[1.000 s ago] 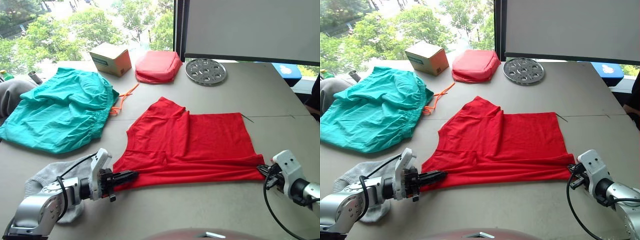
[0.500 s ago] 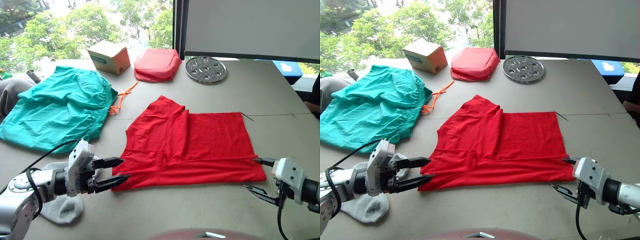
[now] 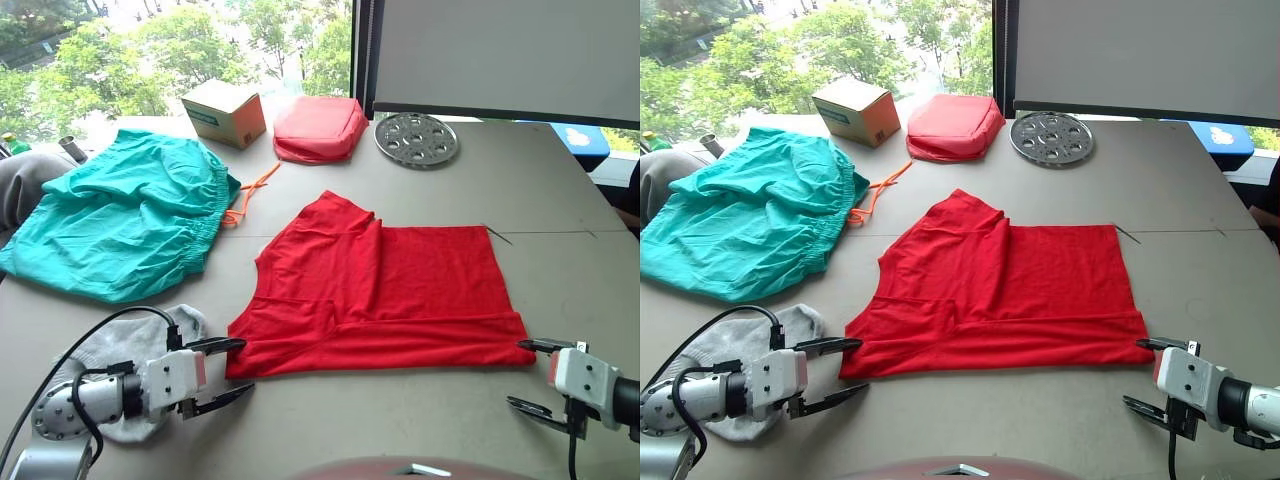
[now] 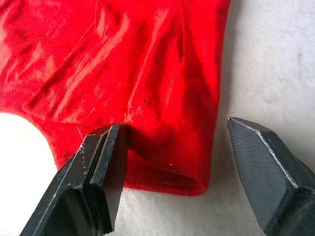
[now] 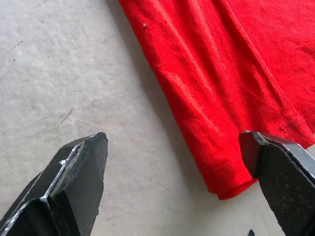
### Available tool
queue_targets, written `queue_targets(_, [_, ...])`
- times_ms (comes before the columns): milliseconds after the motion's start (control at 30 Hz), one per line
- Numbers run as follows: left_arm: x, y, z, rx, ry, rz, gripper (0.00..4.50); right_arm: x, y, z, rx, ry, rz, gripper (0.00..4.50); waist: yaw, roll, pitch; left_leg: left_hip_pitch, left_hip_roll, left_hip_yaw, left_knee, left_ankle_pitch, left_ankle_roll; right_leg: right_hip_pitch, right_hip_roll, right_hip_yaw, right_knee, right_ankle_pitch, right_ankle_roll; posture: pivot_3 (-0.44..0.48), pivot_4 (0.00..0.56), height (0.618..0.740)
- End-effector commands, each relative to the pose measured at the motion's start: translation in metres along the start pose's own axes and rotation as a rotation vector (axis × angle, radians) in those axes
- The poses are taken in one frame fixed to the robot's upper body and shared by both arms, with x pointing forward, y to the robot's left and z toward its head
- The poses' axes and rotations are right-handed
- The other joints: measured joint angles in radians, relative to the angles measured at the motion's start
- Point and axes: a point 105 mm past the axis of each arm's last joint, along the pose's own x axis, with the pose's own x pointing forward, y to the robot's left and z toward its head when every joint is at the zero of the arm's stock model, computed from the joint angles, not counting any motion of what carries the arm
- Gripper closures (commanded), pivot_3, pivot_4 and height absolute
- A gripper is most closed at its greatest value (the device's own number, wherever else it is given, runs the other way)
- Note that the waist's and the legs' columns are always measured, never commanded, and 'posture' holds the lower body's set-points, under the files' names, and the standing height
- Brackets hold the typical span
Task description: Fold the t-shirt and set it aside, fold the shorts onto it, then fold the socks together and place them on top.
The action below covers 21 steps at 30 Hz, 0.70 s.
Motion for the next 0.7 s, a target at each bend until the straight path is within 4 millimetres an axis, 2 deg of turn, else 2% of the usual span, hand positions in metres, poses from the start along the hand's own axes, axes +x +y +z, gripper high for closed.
queue_targets(33, [-0.001,-0.002,0.002,0.153,-0.029,0.000,1.04,-0.009,-0.008,-0.002,-0.028,0.011,-0.047,0.00,0.001,0.000,0.000,0.000,0.000,0.000,0.000,0.000,0.000,0.000,0.000,0.000,0.000,0.000,0.000,0.000,0.150,0.739])
queue_targets(367, [-0.007,0.005,-0.009,0.453,0.005,0.065,1.04,-0.008,-0.007,-0.006,-0.037,0.005,-0.061,0.00,0.010,0.002,-0.001,0.002,0.000,0.000,0.000,0.000,0.000,0.001,0.000,0.000,0.000,0.000,0.000,0.000,0.150,0.739])
queue_targets(500, [-0.004,0.012,-0.012,0.491,0.015,0.102,1.04,-0.004,-0.007,-0.008,-0.053,0.009,-0.069,0.00,0.012,0.006,-0.003,0.003,0.000,0.000,0.000,0.000,0.000,0.002,0.000,-0.001,0.001,0.000,0.000,0.000,0.150,0.739])
queue_targets(700, [0.003,0.015,-0.010,0.465,0.001,0.113,1.04,0.000,-0.019,-0.012,-0.099,0.028,-0.129,0.00,0.012,0.006,-0.004,0.006,0.002,0.000,0.000,-0.001,-0.001,0.007,0.000,-0.003,0.001,0.000,0.000,0.000,0.150,0.739])
